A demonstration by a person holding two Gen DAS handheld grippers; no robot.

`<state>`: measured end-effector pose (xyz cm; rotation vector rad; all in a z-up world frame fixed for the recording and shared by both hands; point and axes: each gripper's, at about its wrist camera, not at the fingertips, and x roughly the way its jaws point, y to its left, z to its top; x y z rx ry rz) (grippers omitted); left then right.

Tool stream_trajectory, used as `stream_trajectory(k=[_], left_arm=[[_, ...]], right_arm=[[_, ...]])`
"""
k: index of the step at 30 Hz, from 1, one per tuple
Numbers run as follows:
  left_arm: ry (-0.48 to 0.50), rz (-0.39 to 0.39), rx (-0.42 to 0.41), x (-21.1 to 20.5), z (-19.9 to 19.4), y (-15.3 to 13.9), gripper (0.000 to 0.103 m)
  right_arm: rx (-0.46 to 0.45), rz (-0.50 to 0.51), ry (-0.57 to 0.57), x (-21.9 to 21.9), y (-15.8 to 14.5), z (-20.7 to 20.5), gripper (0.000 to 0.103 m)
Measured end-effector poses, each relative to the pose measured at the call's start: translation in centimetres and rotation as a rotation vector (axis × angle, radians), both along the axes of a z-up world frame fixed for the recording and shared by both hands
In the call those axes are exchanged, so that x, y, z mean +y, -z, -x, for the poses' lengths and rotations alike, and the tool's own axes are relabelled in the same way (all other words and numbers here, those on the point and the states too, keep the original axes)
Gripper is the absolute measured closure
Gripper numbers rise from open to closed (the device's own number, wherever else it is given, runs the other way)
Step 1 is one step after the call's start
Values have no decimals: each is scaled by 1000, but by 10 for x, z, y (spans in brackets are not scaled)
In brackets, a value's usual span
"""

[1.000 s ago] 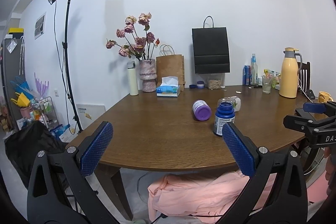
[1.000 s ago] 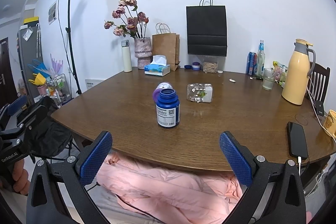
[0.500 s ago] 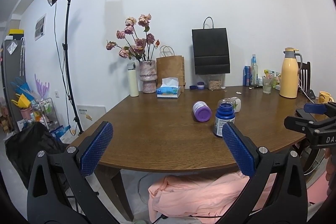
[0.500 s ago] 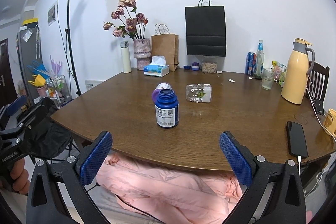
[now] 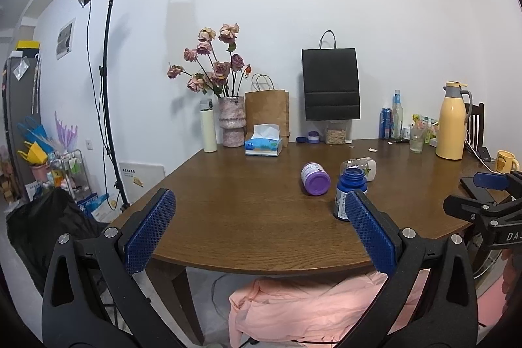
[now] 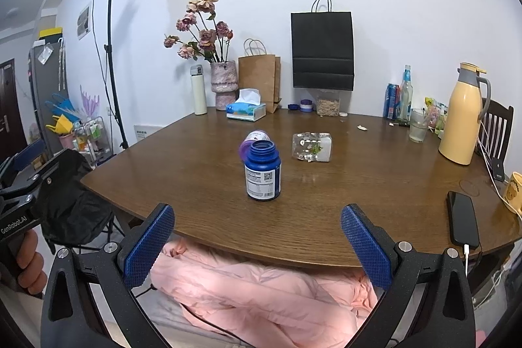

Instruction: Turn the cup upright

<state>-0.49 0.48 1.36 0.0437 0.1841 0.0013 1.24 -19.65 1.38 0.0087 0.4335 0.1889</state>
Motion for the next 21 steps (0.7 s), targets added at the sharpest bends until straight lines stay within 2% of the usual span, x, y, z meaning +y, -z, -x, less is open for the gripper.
stream_trajectory(k=[21], left_arm=[[3,6,3,-1,0,-1,0]], right_arm=[[0,-1,3,-2,-2,-1,0]])
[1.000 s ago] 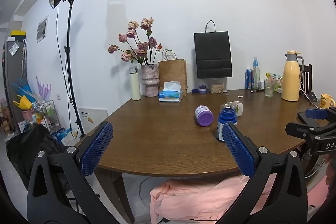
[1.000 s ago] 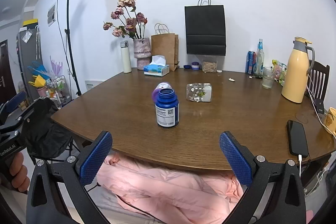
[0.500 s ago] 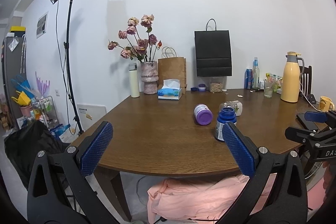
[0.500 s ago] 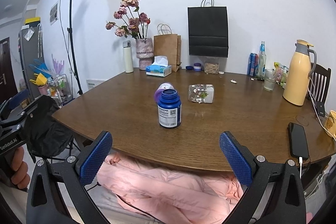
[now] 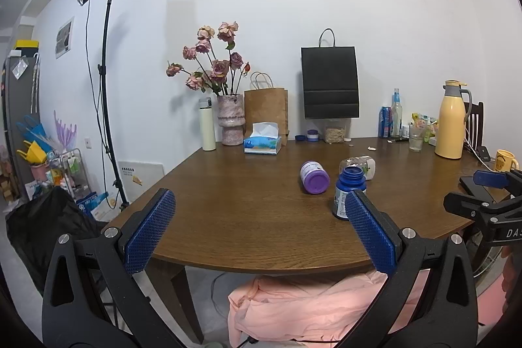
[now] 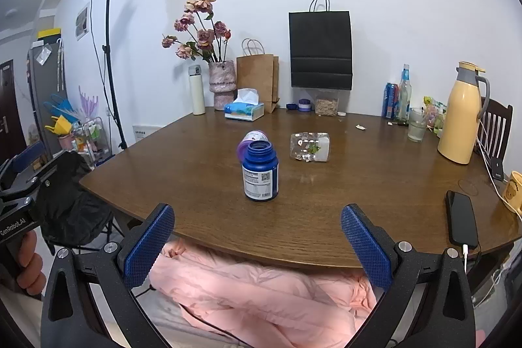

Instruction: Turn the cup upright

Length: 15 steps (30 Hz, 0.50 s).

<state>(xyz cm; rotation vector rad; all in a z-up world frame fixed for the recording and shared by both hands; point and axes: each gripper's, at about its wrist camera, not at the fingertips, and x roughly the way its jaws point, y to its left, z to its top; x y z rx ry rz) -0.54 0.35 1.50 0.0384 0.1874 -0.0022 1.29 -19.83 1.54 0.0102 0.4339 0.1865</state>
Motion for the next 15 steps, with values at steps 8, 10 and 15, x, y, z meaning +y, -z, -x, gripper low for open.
stream_trajectory(k=[8,10,15], left_arm=[[61,24,34,4,-12,-1,0],[90,24,38,4,-24,-2,0],[163,88,105,9,-86,-8,0]], right_arm=[[6,-65,-28,-8,1,-15,0],[9,-86,-39,-12,2,-26,0],[51,-60,-32,-30,13,-78,0]])
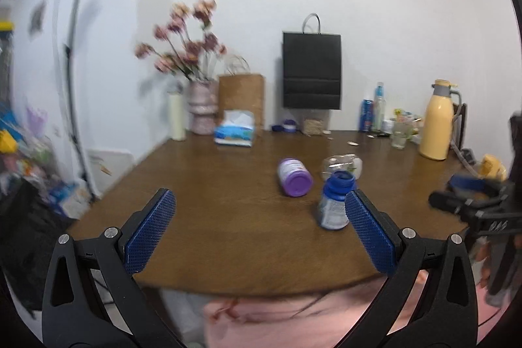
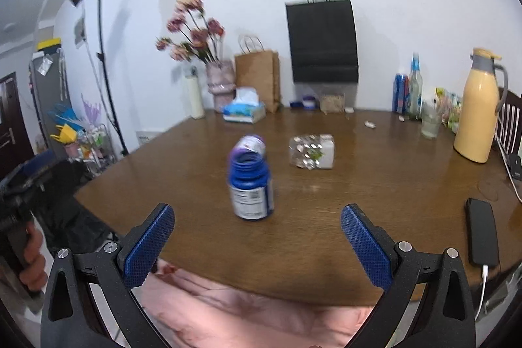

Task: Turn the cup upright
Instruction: 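Grasp the clear Santa-sticker cup with the left tool and tilt it upright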

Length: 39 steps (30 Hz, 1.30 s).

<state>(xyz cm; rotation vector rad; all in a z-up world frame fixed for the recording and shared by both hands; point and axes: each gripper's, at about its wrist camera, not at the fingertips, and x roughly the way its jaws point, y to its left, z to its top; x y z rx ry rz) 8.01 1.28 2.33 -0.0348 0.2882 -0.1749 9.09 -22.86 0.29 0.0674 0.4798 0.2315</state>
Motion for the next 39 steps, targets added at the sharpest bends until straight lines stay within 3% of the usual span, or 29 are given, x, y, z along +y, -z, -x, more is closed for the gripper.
stream_trajectory(k=[2,4,7,11,17,20,24,28,30,34,37,38,39], left_arm=[[56,56,38,0,-28,0,0],[107,66,86,-6,-57,-1,0],[191,-6,142,-27,-99,-5,0],[278,-139,126,-65,-139,-16,0],[543,-333,220,-124,-202,-21,0],[618,-455,259,-157,-234,-17,0],[759,-590,330,-196,-273,-1,0],[869,-718,404,-230,-302,26,0],[915,-749,481,-246,-317,40,0],[899,-785,595,-267,-345,67,0],[886,-773,675,-272,-361,82,11],[880,-759,703,-273,-367,86,29],[866,-746,734,-272,-371,89,36]], right_arm=[[77,-33,-30,-13,6,-29,0],[99,-57,-32,-25,8,-52,0],[104,-32,-15,-36,5,-79,0],[136,-50,-15,-49,3,-112,0],[186,-83,-25,-70,9,-166,0],[208,-109,-31,-81,14,-187,0],[233,-132,-34,-96,22,-209,11],[268,-157,-41,-110,34,-223,11],[280,-163,-42,-115,39,-228,11],[294,-183,-44,-125,48,-238,11],[304,-198,-45,-132,55,-244,11],[305,-200,-45,-133,56,-245,11],[308,-203,-44,-133,58,-246,11]])
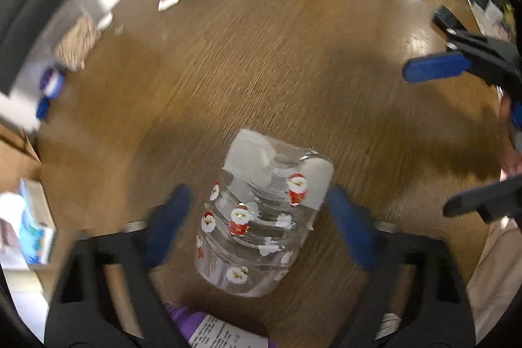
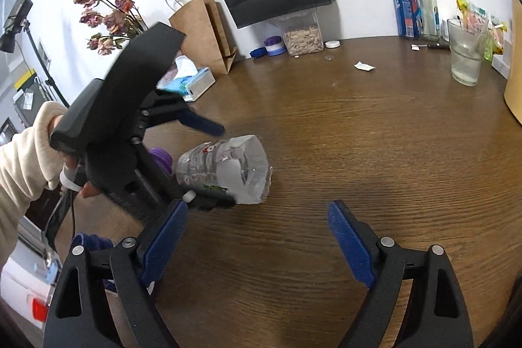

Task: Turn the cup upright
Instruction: 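Grasp the clear Santa-sticker cup with the left tool and tilt it upright, then close the right tool on the cup while the left tool holds it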

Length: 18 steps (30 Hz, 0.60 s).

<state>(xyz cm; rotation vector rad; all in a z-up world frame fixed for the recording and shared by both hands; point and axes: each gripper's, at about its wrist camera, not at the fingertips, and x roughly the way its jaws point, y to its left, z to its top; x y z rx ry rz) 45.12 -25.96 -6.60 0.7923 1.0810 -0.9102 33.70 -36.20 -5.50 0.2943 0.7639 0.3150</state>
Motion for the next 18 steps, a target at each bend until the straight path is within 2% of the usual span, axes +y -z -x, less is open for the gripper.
stream_trajectory(k=[3,9,14,18], left_arm=[[-14,20,14,5,0,-1,40],[-64,96,-50,15,10,-15,41],[-132,215,-140,39,15,-57,41],[-179,331,-261,78,35,-101,41]], right_arm=[[4,-7,1,0,3,-3,11],[-14,-3,7,6,-5,-6,11],[-69,3,17,13,-33,-2,11],[-153,-11,-11,29,-70,1,11]])
